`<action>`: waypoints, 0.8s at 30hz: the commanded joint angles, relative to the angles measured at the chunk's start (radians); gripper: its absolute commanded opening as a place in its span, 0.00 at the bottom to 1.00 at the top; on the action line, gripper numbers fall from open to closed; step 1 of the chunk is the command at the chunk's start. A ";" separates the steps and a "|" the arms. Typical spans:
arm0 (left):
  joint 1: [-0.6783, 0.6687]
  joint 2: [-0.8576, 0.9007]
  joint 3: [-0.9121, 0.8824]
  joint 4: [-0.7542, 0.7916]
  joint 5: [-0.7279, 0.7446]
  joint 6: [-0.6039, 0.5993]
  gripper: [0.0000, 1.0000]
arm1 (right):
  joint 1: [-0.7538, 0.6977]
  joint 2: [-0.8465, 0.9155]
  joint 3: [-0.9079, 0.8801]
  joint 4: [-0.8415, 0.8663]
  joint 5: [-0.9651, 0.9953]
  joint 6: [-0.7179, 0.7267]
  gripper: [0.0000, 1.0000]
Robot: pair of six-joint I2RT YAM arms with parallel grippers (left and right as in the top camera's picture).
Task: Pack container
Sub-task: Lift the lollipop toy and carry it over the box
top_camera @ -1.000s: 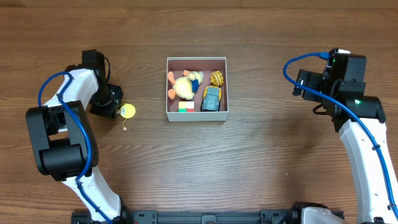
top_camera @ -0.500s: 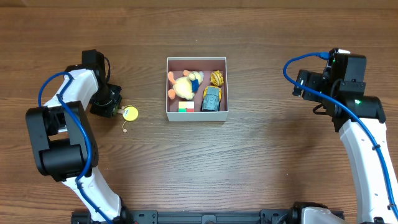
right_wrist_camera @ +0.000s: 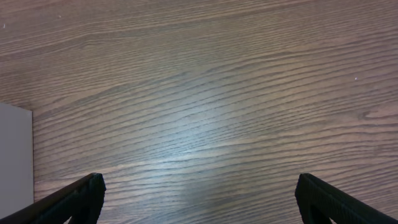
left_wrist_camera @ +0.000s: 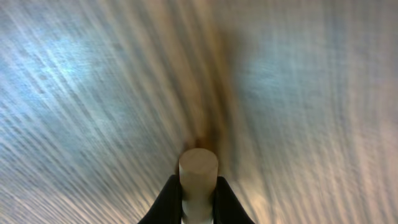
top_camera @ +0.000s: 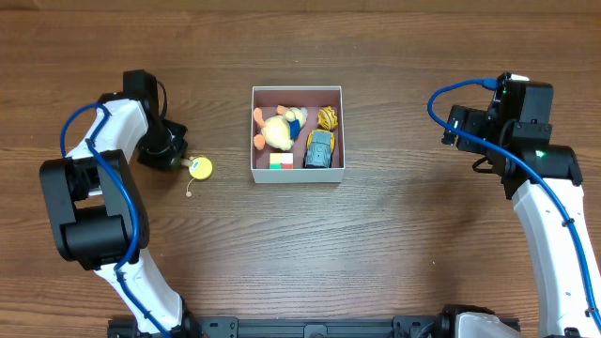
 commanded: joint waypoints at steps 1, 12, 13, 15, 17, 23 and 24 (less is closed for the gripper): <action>-0.032 -0.029 0.101 -0.027 0.045 0.106 0.04 | -0.002 -0.002 0.001 0.006 0.014 -0.007 1.00; -0.272 -0.215 0.279 -0.053 0.041 0.190 0.04 | -0.002 -0.002 0.001 0.006 0.014 -0.007 1.00; -0.303 -0.223 0.290 -0.048 0.040 0.190 0.04 | -0.002 -0.002 0.001 0.006 0.014 -0.007 1.00; -0.372 -0.234 0.310 -0.030 0.034 0.190 0.04 | -0.002 -0.002 0.001 0.006 0.014 -0.006 1.00; -0.430 -0.235 0.319 -0.008 0.009 0.190 0.04 | -0.002 -0.002 0.001 0.006 0.014 -0.007 1.00; -0.579 -0.206 0.319 0.025 -0.111 0.189 0.10 | -0.002 -0.002 0.001 0.006 0.014 -0.006 1.00; -0.590 -0.200 0.319 0.025 -0.117 0.189 0.13 | -0.002 -0.002 0.001 0.006 0.014 -0.007 1.00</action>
